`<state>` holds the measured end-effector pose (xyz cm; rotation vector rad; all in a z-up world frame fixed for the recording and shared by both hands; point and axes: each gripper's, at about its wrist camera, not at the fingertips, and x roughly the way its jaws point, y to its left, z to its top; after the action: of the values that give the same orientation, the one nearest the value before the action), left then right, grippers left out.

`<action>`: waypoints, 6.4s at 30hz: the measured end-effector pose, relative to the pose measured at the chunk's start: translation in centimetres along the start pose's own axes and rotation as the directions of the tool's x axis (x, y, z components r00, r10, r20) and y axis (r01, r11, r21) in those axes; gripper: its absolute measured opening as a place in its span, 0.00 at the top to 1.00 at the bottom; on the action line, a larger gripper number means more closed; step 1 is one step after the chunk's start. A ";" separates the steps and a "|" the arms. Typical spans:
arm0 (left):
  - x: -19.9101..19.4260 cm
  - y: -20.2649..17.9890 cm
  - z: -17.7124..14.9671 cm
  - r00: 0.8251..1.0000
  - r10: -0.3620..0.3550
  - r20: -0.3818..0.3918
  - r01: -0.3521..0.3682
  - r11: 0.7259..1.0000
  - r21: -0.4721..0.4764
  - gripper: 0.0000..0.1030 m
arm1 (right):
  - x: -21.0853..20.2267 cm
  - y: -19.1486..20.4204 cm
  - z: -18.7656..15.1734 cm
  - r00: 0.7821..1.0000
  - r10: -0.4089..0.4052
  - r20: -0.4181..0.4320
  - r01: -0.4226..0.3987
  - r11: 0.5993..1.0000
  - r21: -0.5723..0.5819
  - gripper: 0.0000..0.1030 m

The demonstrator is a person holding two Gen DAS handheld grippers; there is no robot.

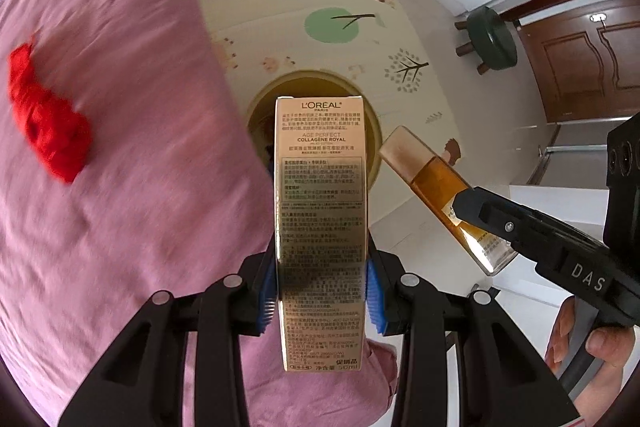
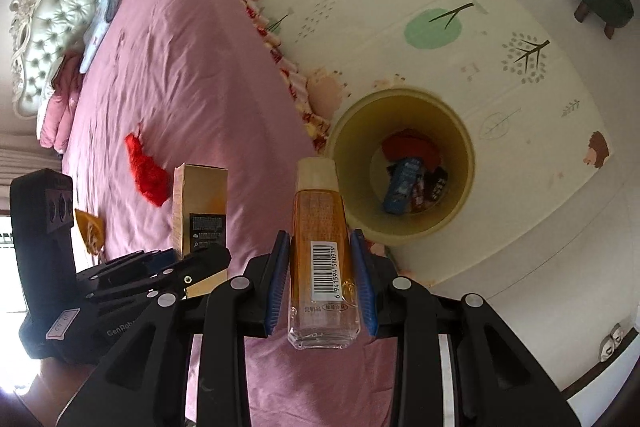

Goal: Collect trash
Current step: 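Carry the gold box and perfume bottle over the yellow bin, then open both tools to drop the box and bottle into the bin, then move the right tool to the red ribbon and grasp it, then grasp the red snack wrapper with the left tool while the right tool holds the ribbon, then carry the wrapper and ribbon over the yellow bin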

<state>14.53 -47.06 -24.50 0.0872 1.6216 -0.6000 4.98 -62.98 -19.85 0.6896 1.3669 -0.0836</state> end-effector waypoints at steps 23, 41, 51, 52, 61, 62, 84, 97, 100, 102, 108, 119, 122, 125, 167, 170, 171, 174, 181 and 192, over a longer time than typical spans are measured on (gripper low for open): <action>2.9 -2.9 5.1 0.999 -0.021 -0.034 0.022 0.999 0.045 0.20 | -1.5 -4.3 5.1 0.998 -0.009 0.059 0.006 0.999 0.042 0.68; -1.4 1.7 2.5 0.999 0.037 0.023 -0.038 0.999 0.013 0.19 | -1.2 1.6 4.9 0.998 0.045 0.033 -0.043 0.998 -0.054 0.66; -7.0 11.1 -2.1 0.989 0.095 0.110 -0.080 0.989 -0.128 0.18 | 2.7 11.6 3.3 0.996 0.081 -0.047 -0.089 0.971 -0.220 0.65; -7.3 11.9 -2.4 0.989 0.096 0.111 -0.080 0.986 -0.145 0.18 | 3.1 12.3 3.1 0.995 0.083 -0.055 -0.094 0.969 -0.229 0.65; -9.4 19.5 -5.7 0.985 0.104 0.139 -0.058 0.952 -0.301 0.18 | 8.0 19.4 2.4 0.988 0.086 -0.130 -0.123 0.940 -0.318 0.64; -9.5 20.2 -6.1 0.984 0.105 0.143 -0.055 0.948 -0.315 0.18 | 8.4 20.1 2.4 0.987 0.083 -0.136 -0.124 0.937 -0.328 0.64; -10.5 30.0 -9.5 0.978 0.113 0.173 -0.029 0.904 -0.426 0.18 | 16.4 28.7 1.8 0.984 -0.034 -0.177 -0.053 0.882 -0.468 0.92; -14.9 37.6 -15.7 0.965 0.172 0.196 -0.058 0.873 -0.484 0.18 | 17.7 37.3 -4.7 0.954 0.101 -0.281 -0.219 0.877 -0.427 0.95; -16.0 40.0 -17.7 0.960 0.193 0.202 -0.066 0.859 -0.507 0.18 | 18.3 39.5 -6.3 0.947 0.116 -0.301 -0.242 0.871 -0.427 0.95; -16.8 41.8 -19.1 0.957 0.207 0.201 -0.073 0.848 -0.526 0.18 | 18.9 41.2 -7.4 0.943 0.121 -0.311 -0.253 0.866 -0.432 0.95; -19.0 46.9 -22.7 0.951 0.230 0.206 -0.076 0.822 -0.565 0.18 | 20.5 45.8 -10.2 0.935 0.128 -0.330 -0.275 0.850 -0.450 0.94; -20.7 53.1 -25.4 0.948 0.240 0.209 -0.072 0.802 -0.593 0.18 | 23.5 52.0 -13.6 0.936 0.089 -0.340 -0.262 0.821 -0.507 0.95; -20.8 54.9 -25.8 0.947 0.246 0.205 -0.072 0.789 -0.611 0.18 | 24.2 53.4 -14.4 0.940 0.061 -0.335 -0.246 0.803 -0.543 0.95; -20.5 56.9 -25.9 0.952 0.238 0.195 -0.066 0.776 -0.628 0.18 | 25.0 54.4 -14.6 0.943 0.030 -0.330 -0.225 0.788 -0.573 0.95; -15.6 44.2 -23.1 0.979 0.147 0.141 -0.048 0.838 -0.543 0.62 | 19.5 44.4 -15.2 0.952 -0.035 -0.304 -0.163 0.781 -0.602 0.94; -14.4 40.4 -22.4 0.984 0.119 0.135 -0.035 0.860 -0.509 0.62 | 17.4 41.4 -15.0 0.958 -0.034 -0.284 -0.147 0.793 -0.592 0.94; -13.8 39.5 -22.0 0.985 0.113 0.131 -0.034 0.868 -0.495 0.62 | 16.9 40.5 -14.9 0.960 -0.032 -0.279 -0.144 0.797 -0.586 0.94; -12.6 36.4 -20.6 0.988 0.092 0.120 -0.028 0.890 -0.455 0.62 | 14.8 37.3 -14.6 0.966 -0.025 -0.257 -0.129 0.816 -0.564 0.95; -9.6 28.7 -15.7 0.993 0.052 0.108 -0.012 0.938 -0.345 0.62 | 10.5 29.7 -12.3 0.978 -0.021 -0.208 -0.089 0.857 -0.508 0.94; -5.6 14.1 -9.0 0.997 0.027 0.073 -0.013 0.984 -0.179 0.62 | 4.7 17.8 -6.6 0.991 -0.014 -0.130 -0.040 0.914 -0.405 0.94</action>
<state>12.87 -29.52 -23.58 -0.0512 1.5922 -0.4347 8.17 -43.86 -17.21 0.3558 1.4465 0.2570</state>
